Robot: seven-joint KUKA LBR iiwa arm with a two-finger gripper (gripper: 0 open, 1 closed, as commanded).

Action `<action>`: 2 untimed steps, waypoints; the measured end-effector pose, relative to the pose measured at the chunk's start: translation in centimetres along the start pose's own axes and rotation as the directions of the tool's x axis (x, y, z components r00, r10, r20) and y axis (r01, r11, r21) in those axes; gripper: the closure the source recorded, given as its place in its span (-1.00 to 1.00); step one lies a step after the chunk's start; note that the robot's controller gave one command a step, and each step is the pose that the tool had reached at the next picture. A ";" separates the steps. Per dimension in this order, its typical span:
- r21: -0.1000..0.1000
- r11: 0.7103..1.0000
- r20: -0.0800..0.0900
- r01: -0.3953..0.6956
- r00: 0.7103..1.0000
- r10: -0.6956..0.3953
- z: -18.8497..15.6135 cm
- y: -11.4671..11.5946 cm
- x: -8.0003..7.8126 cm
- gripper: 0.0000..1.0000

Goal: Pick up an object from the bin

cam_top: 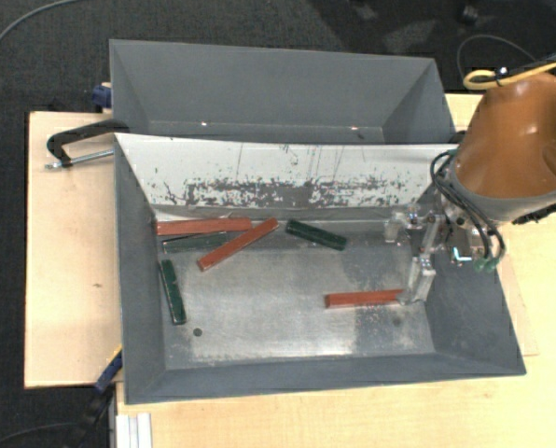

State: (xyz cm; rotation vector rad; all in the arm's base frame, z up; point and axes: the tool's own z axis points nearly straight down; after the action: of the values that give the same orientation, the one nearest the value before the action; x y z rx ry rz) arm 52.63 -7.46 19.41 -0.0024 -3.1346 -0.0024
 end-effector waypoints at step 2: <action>0.000 0.997 0.013 -0.073 0.997 0.073 9.2 4.4 2.5 -1.00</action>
Offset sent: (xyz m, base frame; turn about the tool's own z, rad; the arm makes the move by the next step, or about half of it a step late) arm -0.0174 0.0352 -0.1241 0.1529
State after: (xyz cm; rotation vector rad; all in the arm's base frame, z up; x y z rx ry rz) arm 50.02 -3.05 10.18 -0.1174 -3.1454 -0.0011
